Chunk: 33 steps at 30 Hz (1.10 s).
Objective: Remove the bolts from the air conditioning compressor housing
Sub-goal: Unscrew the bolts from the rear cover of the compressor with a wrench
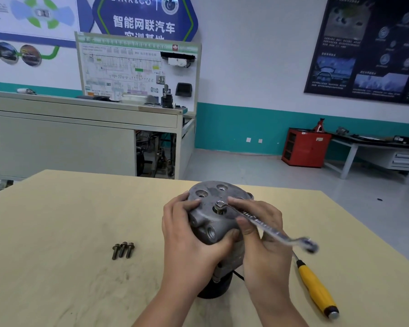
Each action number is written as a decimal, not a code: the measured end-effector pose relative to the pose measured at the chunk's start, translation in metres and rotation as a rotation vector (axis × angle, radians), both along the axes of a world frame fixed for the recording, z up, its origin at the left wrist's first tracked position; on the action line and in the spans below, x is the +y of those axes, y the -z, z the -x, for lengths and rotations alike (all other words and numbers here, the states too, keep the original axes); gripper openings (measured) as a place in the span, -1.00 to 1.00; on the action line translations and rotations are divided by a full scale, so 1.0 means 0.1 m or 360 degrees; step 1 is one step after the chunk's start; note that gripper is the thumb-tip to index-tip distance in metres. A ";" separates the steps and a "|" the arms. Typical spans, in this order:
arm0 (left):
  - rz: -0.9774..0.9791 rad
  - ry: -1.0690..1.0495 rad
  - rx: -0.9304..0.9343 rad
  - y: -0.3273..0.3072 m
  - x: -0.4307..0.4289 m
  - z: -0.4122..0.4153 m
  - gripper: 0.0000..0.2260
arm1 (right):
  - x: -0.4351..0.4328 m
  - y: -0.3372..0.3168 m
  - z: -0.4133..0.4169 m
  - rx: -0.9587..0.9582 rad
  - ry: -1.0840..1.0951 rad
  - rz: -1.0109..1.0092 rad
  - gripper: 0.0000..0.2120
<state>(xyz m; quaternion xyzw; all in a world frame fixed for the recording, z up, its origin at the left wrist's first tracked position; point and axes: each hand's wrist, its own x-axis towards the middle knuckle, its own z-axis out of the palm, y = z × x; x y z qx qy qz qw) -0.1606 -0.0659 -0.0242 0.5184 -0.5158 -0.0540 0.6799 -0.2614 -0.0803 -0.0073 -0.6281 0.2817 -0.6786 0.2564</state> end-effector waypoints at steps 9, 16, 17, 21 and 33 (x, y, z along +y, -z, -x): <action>-0.0020 -0.0001 -0.0025 0.01 0.01 -0.02 -0.47 | -0.31 -0.28 -0.07 -0.0404 -0.0163 -0.0734 -0.78; -0.0050 0.0005 0.0008 0.00 0.02 -0.03 -0.45 | -0.39 -0.65 -0.21 0.0408 -0.0068 -0.0871 -0.92; -0.0054 0.0004 -0.0001 -0.01 0.02 -0.03 -0.45 | -0.37 -0.68 -0.25 0.0552 -0.0042 -0.0844 -0.91; -0.0096 0.0028 -0.0028 0.00 0.01 -0.03 -0.46 | -0.28 -0.74 -0.34 0.0920 0.0113 -0.0694 -0.86; -0.0019 0.0027 -0.0057 -0.05 -0.01 0.00 -0.59 | 0.05 -0.31 -0.31 0.0632 0.0424 0.0276 -0.88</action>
